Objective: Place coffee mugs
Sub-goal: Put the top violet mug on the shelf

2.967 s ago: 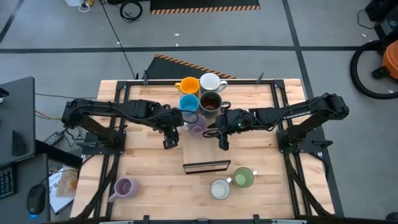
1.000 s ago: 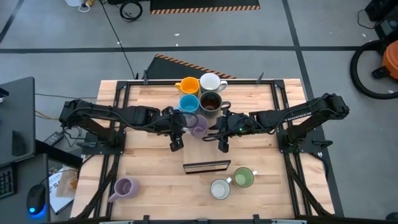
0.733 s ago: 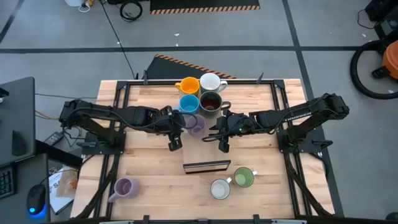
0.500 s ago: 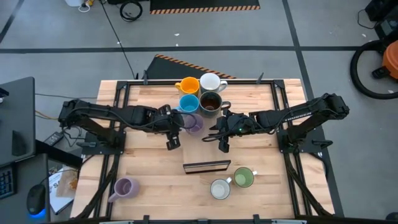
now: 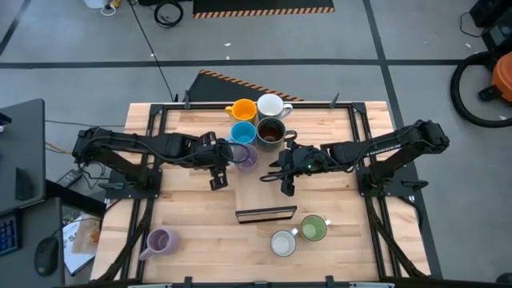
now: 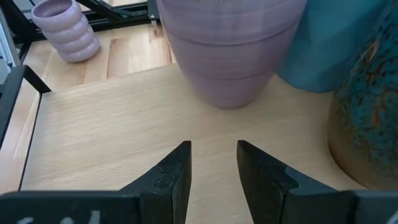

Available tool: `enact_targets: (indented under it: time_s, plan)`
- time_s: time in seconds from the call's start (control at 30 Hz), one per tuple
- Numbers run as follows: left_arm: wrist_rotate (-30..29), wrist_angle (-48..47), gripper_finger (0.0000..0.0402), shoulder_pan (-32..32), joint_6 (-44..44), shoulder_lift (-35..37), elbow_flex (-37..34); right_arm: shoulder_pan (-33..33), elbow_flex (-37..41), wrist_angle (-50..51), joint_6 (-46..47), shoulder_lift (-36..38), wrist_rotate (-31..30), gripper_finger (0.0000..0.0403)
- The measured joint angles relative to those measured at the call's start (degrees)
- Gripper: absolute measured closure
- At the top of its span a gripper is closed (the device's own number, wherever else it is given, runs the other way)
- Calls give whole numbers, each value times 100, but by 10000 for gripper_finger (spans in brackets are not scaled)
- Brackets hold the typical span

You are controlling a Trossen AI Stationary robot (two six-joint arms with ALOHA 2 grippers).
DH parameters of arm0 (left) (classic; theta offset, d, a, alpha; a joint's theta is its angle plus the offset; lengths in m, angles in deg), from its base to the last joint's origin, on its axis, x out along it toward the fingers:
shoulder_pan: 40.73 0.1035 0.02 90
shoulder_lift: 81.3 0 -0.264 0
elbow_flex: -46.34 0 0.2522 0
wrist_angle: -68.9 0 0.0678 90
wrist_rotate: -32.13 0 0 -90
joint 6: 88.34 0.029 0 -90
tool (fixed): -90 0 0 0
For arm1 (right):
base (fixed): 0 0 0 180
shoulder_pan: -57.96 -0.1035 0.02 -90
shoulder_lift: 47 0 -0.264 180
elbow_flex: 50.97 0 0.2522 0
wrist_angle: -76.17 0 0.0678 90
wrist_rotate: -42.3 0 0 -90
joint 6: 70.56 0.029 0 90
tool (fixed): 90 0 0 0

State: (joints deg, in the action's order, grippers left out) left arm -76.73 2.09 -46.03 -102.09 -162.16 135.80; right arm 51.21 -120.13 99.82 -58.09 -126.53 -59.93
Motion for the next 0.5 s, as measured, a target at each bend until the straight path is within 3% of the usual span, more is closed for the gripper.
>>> enact_targets:
  time_s: [0.5]
  plan:
    - [-92,-12,321,5,5,-2,0,0,0,-2,0,0,15,268]
